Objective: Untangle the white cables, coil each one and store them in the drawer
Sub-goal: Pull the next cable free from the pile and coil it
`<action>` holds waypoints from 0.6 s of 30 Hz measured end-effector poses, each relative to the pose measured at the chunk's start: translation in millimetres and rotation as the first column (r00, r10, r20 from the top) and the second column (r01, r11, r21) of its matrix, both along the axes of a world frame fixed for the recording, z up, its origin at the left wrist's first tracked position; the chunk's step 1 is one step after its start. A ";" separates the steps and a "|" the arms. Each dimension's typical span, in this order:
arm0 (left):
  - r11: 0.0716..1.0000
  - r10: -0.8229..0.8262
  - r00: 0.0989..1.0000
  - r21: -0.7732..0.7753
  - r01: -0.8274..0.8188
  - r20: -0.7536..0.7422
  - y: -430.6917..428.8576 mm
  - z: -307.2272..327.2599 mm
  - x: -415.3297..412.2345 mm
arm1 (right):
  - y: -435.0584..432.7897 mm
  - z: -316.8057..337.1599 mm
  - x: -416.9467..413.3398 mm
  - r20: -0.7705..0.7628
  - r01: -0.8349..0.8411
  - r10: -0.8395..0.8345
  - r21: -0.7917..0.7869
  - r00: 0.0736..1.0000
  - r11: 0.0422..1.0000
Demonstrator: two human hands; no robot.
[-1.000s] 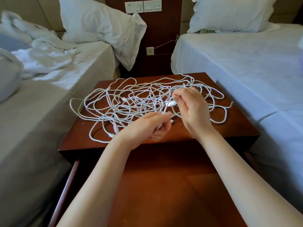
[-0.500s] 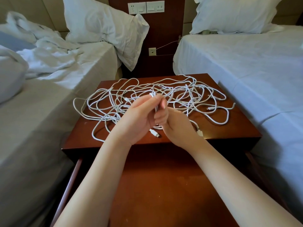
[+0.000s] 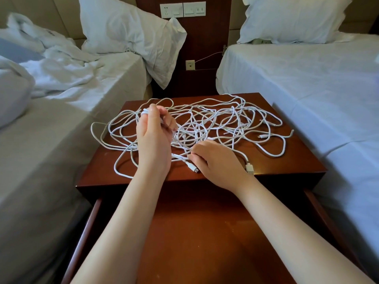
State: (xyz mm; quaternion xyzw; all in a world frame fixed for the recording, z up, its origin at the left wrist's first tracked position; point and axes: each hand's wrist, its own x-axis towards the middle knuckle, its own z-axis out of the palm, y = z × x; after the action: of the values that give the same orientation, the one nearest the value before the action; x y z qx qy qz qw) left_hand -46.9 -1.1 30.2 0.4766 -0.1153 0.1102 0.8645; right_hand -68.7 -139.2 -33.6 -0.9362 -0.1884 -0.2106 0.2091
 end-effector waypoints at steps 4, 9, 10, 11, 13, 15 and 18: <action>0.995 0.047 0.999 -0.092 -0.045 0.017 1.0 1.6 0.3 | -4.5 -3.1 1.3 0.065 0.000 -0.005 0.074 0.998 0.997; 0.967 0.229 0.974 -0.113 -0.227 -0.003 17.0 2.9 6.1 | -20.1 -5.0 8.3 0.167 0.098 -0.098 0.007 0.981 0.995; 0.958 0.266 0.964 -0.111 -0.265 -0.004 21.3 2.4 8.5 | -24.4 -4.4 9.6 0.191 0.128 -0.125 -0.002 0.973 0.992; 0.953 0.284 0.959 -0.104 -0.284 -0.009 24.6 1.3 10.6 | -28.4 -4.3 10.6 0.214 0.143 -0.140 -0.001 0.967 0.990; 0.950 0.312 0.950 -0.017 -0.312 -0.005 27.4 -4.3 14.7 | -32.7 -5.0 11.2 0.259 0.130 -0.128 0.010 0.957 0.991; 0.904 0.387 0.921 0.184 -0.387 0.035 26.6 -12.3 17.9 | -33.8 -5.3 11.0 0.292 0.094 -0.100 0.035 0.951 0.995; 0.685 0.449 0.880 0.574 -0.448 0.152 24.9 -20.9 19.5 | -34.8 -4.8 10.8 0.372 0.060 -0.074 0.048 0.925 0.997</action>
State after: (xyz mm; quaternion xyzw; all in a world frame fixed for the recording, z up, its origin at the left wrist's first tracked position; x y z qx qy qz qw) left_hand -27.3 23.8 9.3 0.7361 -0.0232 0.2762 0.6176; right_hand -58.0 -173.9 -38.4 -0.8811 -0.1889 -0.3951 0.1789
